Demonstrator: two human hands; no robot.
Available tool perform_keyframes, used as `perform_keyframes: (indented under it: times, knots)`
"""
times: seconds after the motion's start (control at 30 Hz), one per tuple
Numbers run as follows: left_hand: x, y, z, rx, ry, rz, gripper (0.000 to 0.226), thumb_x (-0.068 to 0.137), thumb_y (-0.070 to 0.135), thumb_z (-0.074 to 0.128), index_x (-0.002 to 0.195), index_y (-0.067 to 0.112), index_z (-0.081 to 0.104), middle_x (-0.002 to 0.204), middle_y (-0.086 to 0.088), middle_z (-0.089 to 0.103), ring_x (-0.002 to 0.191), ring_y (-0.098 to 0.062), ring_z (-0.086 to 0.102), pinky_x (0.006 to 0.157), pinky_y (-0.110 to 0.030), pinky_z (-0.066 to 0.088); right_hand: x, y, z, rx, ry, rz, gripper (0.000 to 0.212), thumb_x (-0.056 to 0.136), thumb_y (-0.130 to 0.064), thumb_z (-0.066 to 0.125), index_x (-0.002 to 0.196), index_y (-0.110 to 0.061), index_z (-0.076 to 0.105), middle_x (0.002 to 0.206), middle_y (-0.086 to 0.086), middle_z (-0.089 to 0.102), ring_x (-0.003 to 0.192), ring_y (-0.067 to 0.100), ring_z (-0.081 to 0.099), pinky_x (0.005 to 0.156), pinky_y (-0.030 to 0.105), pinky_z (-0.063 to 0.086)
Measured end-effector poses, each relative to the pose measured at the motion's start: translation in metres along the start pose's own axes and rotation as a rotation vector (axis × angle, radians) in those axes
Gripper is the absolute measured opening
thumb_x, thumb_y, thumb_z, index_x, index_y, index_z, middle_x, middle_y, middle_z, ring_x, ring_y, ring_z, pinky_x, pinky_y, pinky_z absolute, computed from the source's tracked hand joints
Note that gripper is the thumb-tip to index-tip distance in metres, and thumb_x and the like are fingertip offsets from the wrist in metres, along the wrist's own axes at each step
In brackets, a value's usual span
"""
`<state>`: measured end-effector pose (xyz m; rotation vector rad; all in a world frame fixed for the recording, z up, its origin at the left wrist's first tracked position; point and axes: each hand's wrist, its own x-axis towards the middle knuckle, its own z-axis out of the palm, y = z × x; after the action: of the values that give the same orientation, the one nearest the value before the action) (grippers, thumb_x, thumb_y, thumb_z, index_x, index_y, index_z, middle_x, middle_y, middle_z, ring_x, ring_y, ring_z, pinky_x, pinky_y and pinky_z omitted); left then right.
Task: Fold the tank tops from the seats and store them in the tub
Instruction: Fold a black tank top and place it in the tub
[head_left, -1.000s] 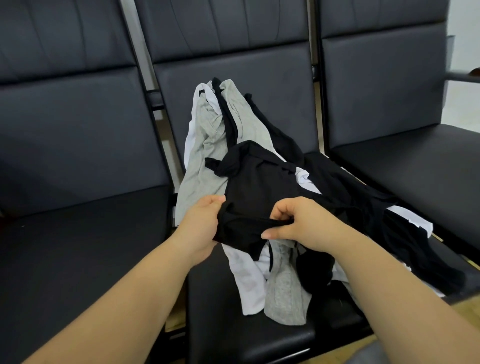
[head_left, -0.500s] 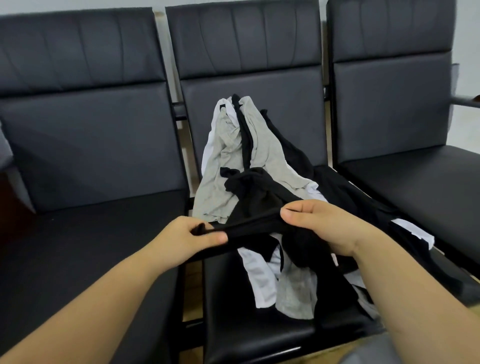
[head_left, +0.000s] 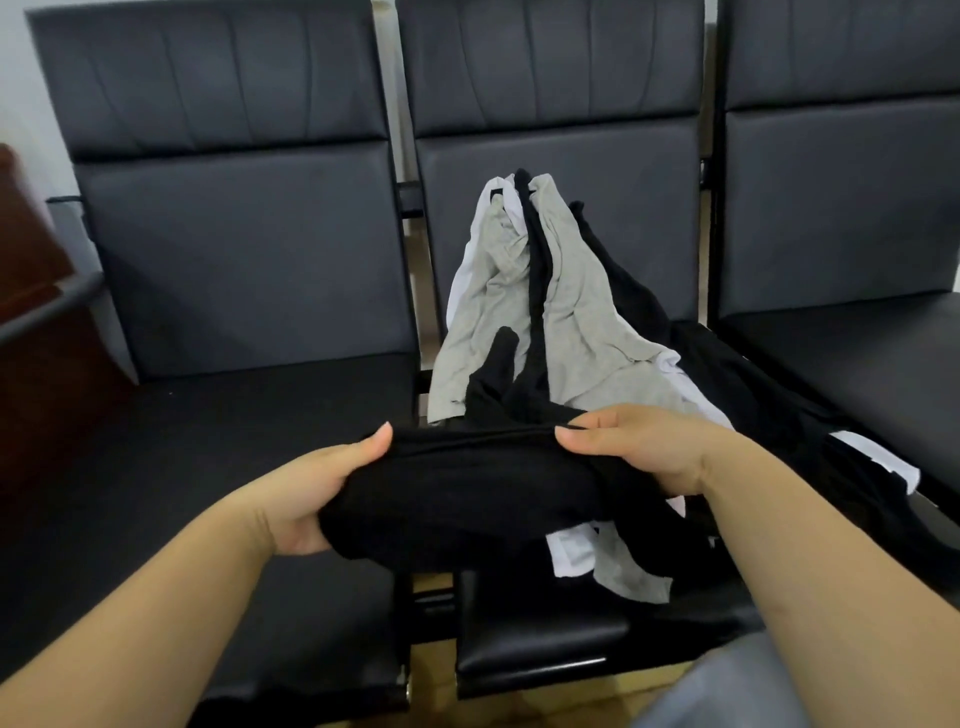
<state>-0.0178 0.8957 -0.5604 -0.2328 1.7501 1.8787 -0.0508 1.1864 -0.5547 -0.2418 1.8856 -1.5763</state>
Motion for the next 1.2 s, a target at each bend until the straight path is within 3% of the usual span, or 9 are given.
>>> perform_keyframes:
  times: [0.1, 0.2, 0.27, 0.47, 0.6, 0.87, 1.03, 1.13, 1.2]
  knots:
    - [-0.006, -0.016, -0.012, -0.139, 0.071, -0.016, 0.044, 0.066, 0.05, 0.074, 0.078, 0.008, 0.08, 0.099, -0.015, 0.074, 0.08, -0.026, 0.073, 0.065, -0.032, 0.058, 0.016, 0.005, 0.013, -0.195, -0.004, -0.013, 0.017, 0.079, -0.025, 0.073, 0.094, -0.017, 0.07, 0.095, 0.0, 0.074, 0.09, 0.012, 0.071, 0.078, 0.023, 0.053]
    - [-0.003, -0.039, -0.017, -0.214, 0.107, 0.031, 0.057, 0.052, 0.04, 0.09, 0.097, 0.007, 0.077, 0.109, -0.016, 0.071, 0.087, -0.027, 0.073, 0.066, -0.036, 0.058, 0.036, 0.009, 0.022, -0.351, 0.121, -0.032, 0.015, 0.079, -0.025, 0.076, 0.091, -0.018, 0.071, 0.089, -0.003, 0.075, 0.084, 0.01, 0.071, 0.072, 0.018, 0.051]
    - [0.005, -0.048, -0.018, -0.252, 0.185, 0.069, 0.056, 0.064, 0.032, 0.077, 0.113, 0.006, 0.069, 0.114, -0.016, 0.07, 0.094, -0.027, 0.071, 0.077, -0.038, 0.055, 0.048, 0.009, 0.026, -0.339, 0.252, -0.09, 0.017, 0.077, -0.03, 0.078, 0.088, -0.018, 0.072, 0.083, -0.004, 0.074, 0.079, 0.009, 0.07, 0.068, 0.017, 0.05]
    - [0.026, -0.047, -0.004, -0.302, 0.244, 0.158, 0.032, 0.086, 0.029, 0.065, 0.112, 0.009, 0.068, 0.106, -0.009, 0.073, 0.098, -0.023, 0.071, 0.082, -0.035, 0.054, 0.077, 0.012, 0.034, -0.118, 0.517, -0.197, 0.012, 0.086, -0.033, 0.069, 0.081, -0.023, 0.065, 0.082, -0.009, 0.067, 0.075, 0.002, 0.062, 0.063, 0.005, 0.048]
    - [0.045, -0.049, 0.008, -0.312, 0.279, 0.17, 0.028, 0.091, 0.033, 0.063, 0.112, 0.014, 0.068, 0.106, -0.005, 0.074, 0.1, -0.023, 0.069, 0.091, -0.039, 0.052, 0.095, 0.027, 0.04, -0.193, 0.51, -0.019, 0.039, 0.087, -0.047, 0.063, 0.099, -0.011, 0.071, 0.099, 0.005, 0.072, 0.093, 0.021, 0.067, 0.089, 0.033, 0.052]
    - [0.057, -0.04, 0.031, -0.354, 0.246, 0.169, 0.041, 0.095, 0.044, 0.052, 0.115, 0.012, 0.069, 0.105, -0.005, 0.074, 0.102, -0.023, 0.069, 0.093, -0.039, 0.051, 0.09, 0.001, 0.058, -0.064, 0.317, 0.103, 0.048, 0.085, -0.059, 0.059, 0.1, -0.016, 0.073, 0.093, 0.0, 0.075, 0.089, 0.016, 0.069, 0.079, 0.025, 0.052]
    - [0.042, -0.029, 0.026, -0.429, 0.242, 0.068, 0.045, 0.093, 0.049, 0.053, 0.096, 0.007, 0.069, 0.092, -0.012, 0.074, 0.092, -0.027, 0.065, 0.076, -0.036, 0.049, 0.076, -0.015, 0.062, 0.019, 0.358, 0.081, 0.056, 0.081, -0.061, 0.061, 0.103, -0.011, 0.07, 0.102, 0.003, 0.071, 0.097, 0.019, 0.065, 0.088, 0.028, 0.048]
    - [0.033, -0.027, 0.024, -0.386, 0.274, 0.078, 0.043, 0.096, 0.046, 0.048, 0.093, 0.007, 0.066, 0.08, -0.009, 0.07, 0.081, -0.022, 0.062, 0.066, -0.031, 0.046, 0.069, -0.021, 0.071, 0.031, 0.352, 0.026, 0.043, 0.086, -0.055, 0.059, 0.089, -0.014, 0.069, 0.093, 0.0, 0.07, 0.086, 0.012, 0.064, 0.072, 0.021, 0.047]
    - [0.028, -0.027, 0.022, -0.324, 0.321, 0.083, 0.042, 0.097, 0.044, 0.047, 0.1, 0.007, 0.065, 0.082, -0.006, 0.066, 0.076, -0.018, 0.061, 0.061, -0.028, 0.046, 0.068, -0.023, 0.077, 0.043, 0.35, 0.004, 0.04, 0.086, -0.054, 0.059, 0.085, -0.015, 0.068, 0.094, 0.0, 0.069, 0.086, 0.012, 0.063, 0.074, 0.021, 0.047]
